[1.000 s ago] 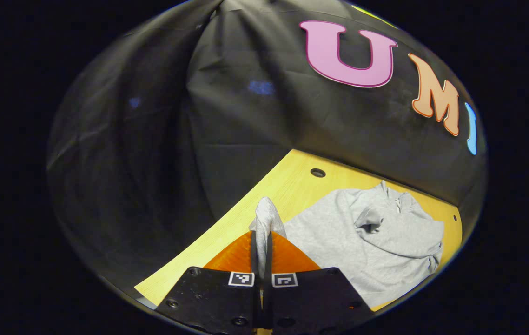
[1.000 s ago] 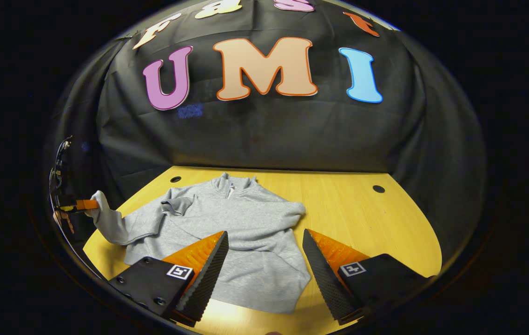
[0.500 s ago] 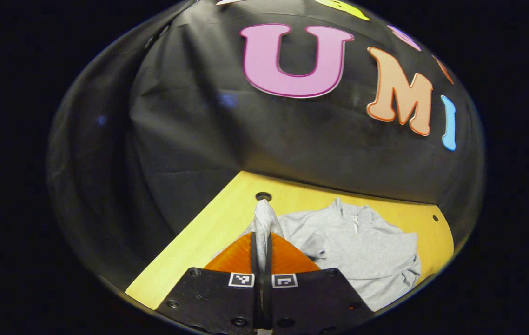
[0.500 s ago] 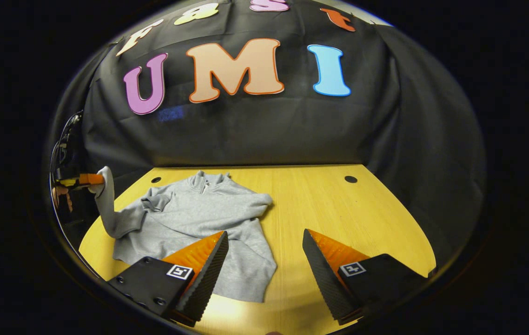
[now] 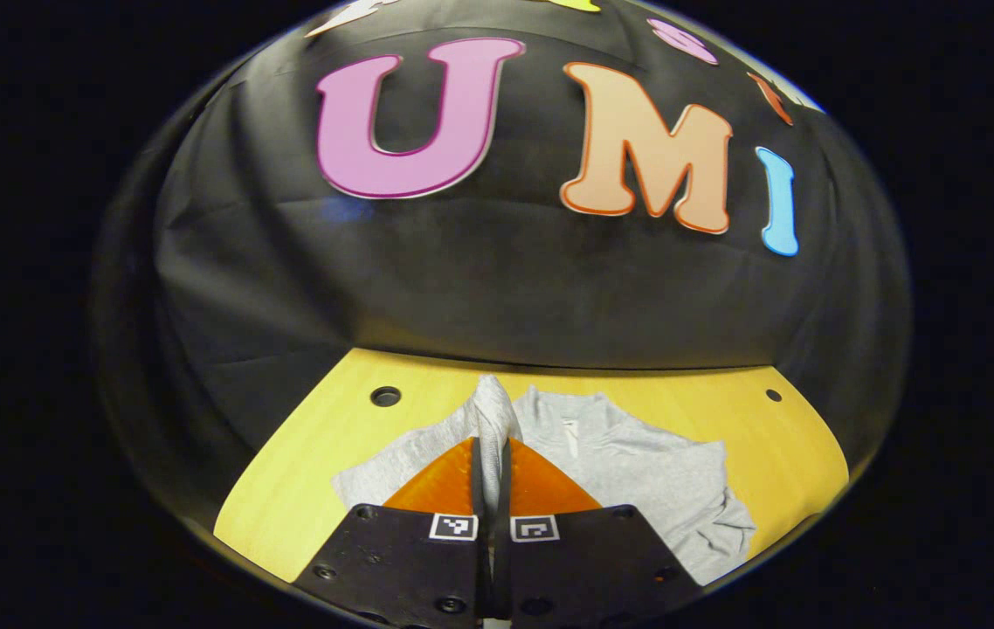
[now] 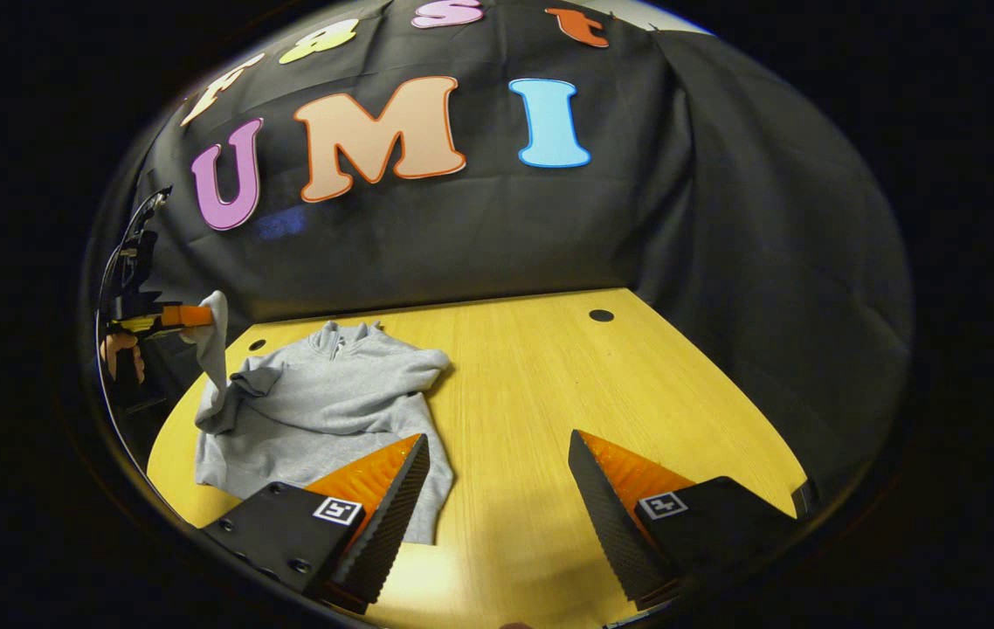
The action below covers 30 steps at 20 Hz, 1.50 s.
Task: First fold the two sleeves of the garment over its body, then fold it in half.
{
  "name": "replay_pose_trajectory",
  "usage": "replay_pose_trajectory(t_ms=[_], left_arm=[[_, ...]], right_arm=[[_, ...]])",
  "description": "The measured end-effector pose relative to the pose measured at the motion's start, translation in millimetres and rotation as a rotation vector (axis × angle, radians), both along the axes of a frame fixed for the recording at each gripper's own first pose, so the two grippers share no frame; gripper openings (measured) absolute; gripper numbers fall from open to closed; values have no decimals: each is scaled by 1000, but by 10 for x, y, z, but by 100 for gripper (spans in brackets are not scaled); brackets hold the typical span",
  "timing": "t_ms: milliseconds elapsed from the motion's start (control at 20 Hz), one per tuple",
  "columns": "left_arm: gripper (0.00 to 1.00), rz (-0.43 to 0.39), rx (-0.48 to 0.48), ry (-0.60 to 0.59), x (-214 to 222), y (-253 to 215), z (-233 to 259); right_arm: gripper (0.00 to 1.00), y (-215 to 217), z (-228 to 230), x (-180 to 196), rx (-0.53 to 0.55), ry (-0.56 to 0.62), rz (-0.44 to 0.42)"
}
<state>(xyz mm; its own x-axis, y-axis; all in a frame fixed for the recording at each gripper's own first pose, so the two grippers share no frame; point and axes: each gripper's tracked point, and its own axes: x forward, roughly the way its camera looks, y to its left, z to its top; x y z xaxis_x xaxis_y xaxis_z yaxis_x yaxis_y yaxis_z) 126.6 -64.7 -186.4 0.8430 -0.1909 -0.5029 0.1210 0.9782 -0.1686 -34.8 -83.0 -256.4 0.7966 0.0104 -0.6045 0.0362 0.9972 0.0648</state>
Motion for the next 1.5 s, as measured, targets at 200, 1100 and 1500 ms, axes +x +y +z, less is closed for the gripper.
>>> replay_pose_trajectory(t_ms=[200, 1100, 1500], left_arm=[[0, -77, -27, 2, 46, -613, 26], [0, -255, 30, 142, -81, -2339, -618], [62, -265, 11, 114, -133, -2389, -600]], right_arm=[[99, -281, -20, -126, -11, 7, -31], [96, -1102, -302, -741, -13, 78, -154], [96, -884, -237, -553, -31, 61, -89]])
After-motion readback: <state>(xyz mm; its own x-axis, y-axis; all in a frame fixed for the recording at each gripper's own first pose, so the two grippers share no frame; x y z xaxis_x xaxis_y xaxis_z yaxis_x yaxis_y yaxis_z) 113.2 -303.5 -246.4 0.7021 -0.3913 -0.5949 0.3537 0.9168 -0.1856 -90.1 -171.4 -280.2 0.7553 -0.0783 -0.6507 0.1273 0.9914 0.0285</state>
